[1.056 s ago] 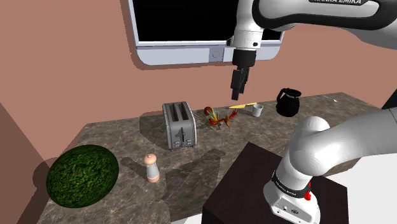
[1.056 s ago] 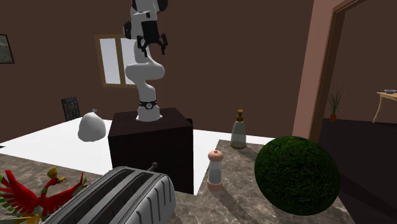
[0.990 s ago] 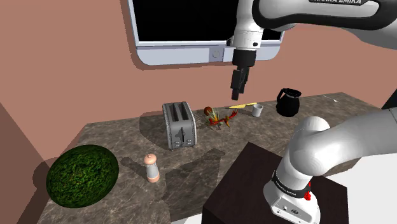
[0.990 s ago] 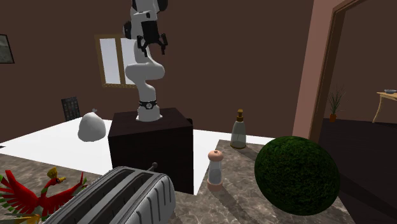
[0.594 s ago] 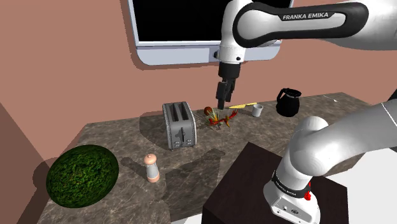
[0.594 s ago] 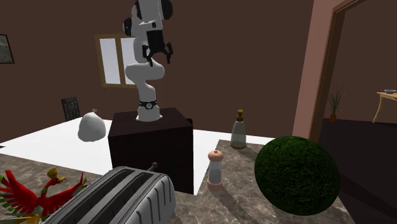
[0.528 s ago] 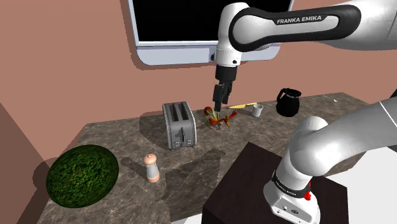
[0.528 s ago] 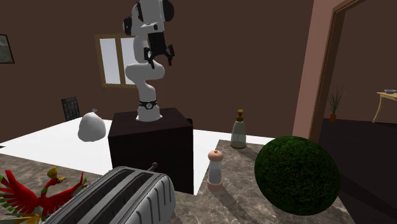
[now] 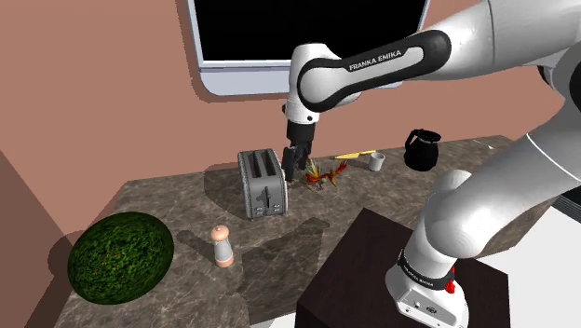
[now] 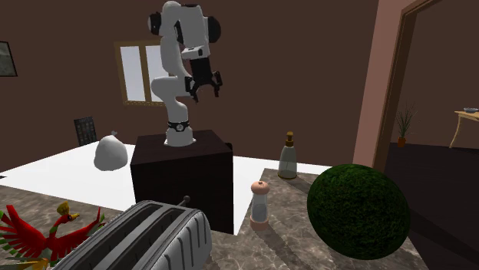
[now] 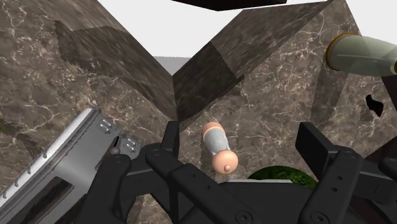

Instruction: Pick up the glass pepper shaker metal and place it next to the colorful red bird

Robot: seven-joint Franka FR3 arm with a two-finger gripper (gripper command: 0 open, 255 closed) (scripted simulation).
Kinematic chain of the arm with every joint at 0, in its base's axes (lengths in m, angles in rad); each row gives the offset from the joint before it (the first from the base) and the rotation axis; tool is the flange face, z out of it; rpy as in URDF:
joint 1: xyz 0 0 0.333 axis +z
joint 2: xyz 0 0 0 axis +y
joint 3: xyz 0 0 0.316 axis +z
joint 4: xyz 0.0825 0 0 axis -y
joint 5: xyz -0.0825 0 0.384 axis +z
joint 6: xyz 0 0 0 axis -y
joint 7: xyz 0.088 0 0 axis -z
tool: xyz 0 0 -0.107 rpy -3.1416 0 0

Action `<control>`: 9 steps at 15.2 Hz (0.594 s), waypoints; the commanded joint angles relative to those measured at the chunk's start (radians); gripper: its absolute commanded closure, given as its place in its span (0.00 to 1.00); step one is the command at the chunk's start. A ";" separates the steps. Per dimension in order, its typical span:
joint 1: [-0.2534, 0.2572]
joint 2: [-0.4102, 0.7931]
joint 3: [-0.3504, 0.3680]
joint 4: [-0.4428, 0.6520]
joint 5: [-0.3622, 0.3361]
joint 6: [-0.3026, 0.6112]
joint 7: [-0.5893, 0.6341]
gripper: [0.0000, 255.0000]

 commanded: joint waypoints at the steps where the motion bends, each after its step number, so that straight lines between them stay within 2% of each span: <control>1: 0.006 0.063 0.009 -0.007 0.010 0.078 -0.005 0.00; 9: 0.030 0.367 0.045 0.089 0.036 0.315 -0.007 0.00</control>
